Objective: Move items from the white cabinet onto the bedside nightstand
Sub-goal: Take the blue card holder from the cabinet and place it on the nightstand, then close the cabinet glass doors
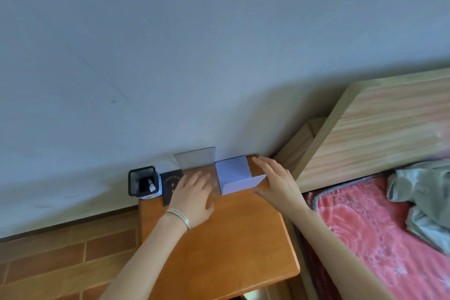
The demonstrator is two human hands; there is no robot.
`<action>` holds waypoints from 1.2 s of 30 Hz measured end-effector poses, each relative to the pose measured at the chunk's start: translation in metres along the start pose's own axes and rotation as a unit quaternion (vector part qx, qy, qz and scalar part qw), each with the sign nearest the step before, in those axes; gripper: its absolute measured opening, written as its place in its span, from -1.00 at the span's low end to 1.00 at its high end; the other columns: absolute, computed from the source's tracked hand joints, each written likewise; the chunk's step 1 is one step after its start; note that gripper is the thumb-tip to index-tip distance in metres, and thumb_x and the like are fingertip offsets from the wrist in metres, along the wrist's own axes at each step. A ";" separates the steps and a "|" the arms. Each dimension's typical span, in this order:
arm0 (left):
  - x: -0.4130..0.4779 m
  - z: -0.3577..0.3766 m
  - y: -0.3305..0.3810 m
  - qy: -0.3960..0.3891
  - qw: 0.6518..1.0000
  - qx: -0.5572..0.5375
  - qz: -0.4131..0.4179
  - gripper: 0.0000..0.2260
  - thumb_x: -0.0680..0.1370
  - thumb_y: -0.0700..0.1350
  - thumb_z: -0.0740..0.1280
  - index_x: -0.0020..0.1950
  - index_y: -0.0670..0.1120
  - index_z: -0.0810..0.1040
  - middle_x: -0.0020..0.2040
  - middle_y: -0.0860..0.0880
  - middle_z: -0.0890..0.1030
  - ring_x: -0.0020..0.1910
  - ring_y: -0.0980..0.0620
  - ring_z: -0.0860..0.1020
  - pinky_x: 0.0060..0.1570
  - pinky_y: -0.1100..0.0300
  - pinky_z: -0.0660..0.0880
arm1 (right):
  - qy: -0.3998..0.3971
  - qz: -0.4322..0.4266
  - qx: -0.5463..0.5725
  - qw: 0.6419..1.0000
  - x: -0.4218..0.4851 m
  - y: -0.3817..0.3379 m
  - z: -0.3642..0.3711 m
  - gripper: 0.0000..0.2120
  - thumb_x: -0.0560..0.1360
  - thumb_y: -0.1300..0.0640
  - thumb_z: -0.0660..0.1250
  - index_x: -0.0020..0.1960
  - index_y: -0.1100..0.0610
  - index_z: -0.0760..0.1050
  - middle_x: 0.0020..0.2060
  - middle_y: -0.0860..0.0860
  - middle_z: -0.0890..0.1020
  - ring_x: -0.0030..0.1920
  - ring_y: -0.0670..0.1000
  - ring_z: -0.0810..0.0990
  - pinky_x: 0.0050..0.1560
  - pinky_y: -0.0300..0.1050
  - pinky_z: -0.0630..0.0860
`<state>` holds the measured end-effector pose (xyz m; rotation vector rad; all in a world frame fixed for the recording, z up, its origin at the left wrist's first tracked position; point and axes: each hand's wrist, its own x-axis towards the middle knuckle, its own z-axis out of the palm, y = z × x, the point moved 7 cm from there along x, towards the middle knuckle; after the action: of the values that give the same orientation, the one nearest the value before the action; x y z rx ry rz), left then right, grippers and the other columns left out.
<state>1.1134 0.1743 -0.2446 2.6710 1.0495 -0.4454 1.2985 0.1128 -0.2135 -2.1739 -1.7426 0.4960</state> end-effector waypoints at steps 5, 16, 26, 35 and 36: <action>-0.044 -0.100 0.020 0.157 0.985 -0.019 0.068 -0.58 0.29 0.09 0.36 0.09 -0.03 0.63 0.05 -0.03 0.63 0.04 -0.06 0.60 0.01 -0.10 0.52 | 0.046 -0.040 -0.098 0.993 -0.035 -0.050 -0.077 -0.41 0.32 0.00 0.51 0.30 0.12 0.45 0.20 0.04 0.53 0.23 0.09 0.49 0.21 0.18 0.44; -0.086 -0.202 0.120 0.161 0.925 0.043 0.340 -0.49 0.43 0.17 0.10 0.25 -0.01 0.56 0.24 -0.08 0.56 0.24 -0.14 0.50 0.15 -0.16 0.44 | 0.182 0.174 -0.178 0.951 -0.178 -0.094 -0.190 -0.47 0.51 -0.12 0.10 0.42 0.09 0.31 0.38 0.09 0.38 0.41 0.10 0.27 0.37 0.17 0.24; -0.183 -0.193 0.296 0.103 0.771 0.079 0.623 -0.45 0.45 0.20 0.09 0.35 -0.01 0.48 0.29 -0.11 0.51 0.28 -0.16 0.46 0.20 -0.18 0.42 | 0.219 0.463 -0.199 0.836 -0.392 -0.120 -0.197 -0.44 0.52 -0.11 0.06 0.46 0.08 0.22 0.41 0.11 0.32 0.41 0.11 0.27 0.37 0.16 0.26; -0.363 -0.143 0.401 0.066 0.571 0.087 0.814 -0.48 0.48 0.18 0.09 0.35 0.00 0.47 0.32 -0.09 0.50 0.30 -0.13 0.44 0.26 -0.15 0.37 | 0.252 0.669 -0.193 0.672 -0.592 -0.221 -0.169 -0.40 0.49 -0.07 0.27 0.46 0.09 0.23 0.39 0.14 0.36 0.39 0.11 0.32 0.35 0.17 0.27; -0.387 -0.138 0.409 0.064 0.547 0.085 0.831 -0.48 0.48 0.18 0.09 0.35 0.01 0.47 0.32 -0.08 0.49 0.31 -0.13 0.44 0.28 -0.14 0.35 | 0.252 0.690 -0.193 0.651 -0.614 -0.239 -0.164 -0.40 0.48 -0.06 0.30 0.45 0.10 0.25 0.38 0.14 0.37 0.38 0.11 0.33 0.35 0.17 0.26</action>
<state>1.1531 -0.3125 0.0671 2.4282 -1.6876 0.1287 1.0419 -0.4405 0.0844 -3.1241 0.4222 -0.2805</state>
